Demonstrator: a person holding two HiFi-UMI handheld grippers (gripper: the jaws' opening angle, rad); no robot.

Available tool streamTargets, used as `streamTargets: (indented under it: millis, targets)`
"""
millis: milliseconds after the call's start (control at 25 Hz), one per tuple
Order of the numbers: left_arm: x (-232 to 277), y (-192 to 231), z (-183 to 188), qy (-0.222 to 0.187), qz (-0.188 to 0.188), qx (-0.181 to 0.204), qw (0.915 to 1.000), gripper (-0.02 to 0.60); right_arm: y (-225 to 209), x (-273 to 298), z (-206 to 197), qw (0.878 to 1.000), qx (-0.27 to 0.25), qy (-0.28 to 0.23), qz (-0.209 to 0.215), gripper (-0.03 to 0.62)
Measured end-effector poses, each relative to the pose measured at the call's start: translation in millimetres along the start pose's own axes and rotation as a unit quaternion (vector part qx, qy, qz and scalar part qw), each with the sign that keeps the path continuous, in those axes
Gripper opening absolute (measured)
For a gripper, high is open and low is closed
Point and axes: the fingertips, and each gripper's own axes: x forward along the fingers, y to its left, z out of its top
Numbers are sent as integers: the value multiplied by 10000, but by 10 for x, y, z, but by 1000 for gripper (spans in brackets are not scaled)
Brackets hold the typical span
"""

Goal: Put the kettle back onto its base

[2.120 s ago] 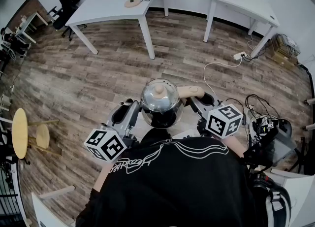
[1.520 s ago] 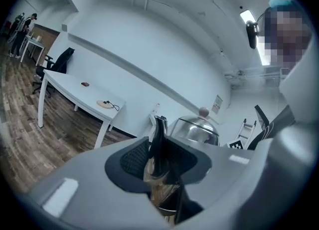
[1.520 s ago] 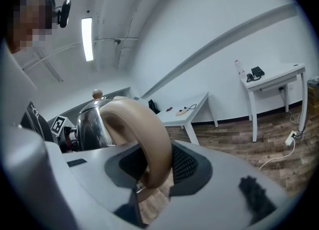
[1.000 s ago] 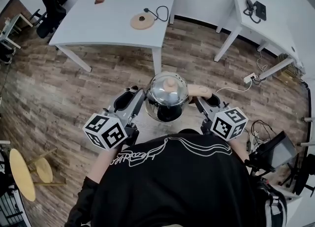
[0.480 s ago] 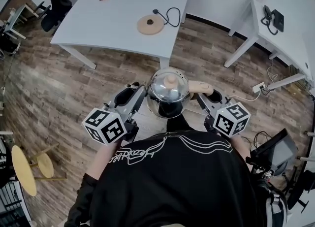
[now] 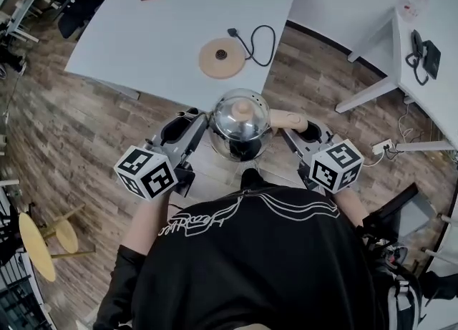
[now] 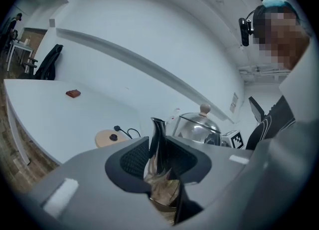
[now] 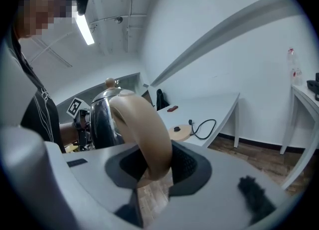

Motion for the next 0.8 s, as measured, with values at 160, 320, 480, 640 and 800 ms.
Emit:
streamTargets:
  millis: [160,320,480,640,800]
  targets:
    - [548,443,228,185,96,-64,9998,107,-526,482,276,9998,-117,152,101,112]
    - [781,708,374,150,297,6,9994,107,-782,802,470,9990,-377,123,200,112]
    - [909,976,477,113,453,56,9989,106,-907,1081,597,9979,-616,84,177,112]
    - [996,1249,596,110,540,90,9984,104,-989,1367,705,9975,-680,73,176,110]
    - [1099,1543,668,218,554,110,9982,104,-1056,1642,757,9973,-722,109,70,110]
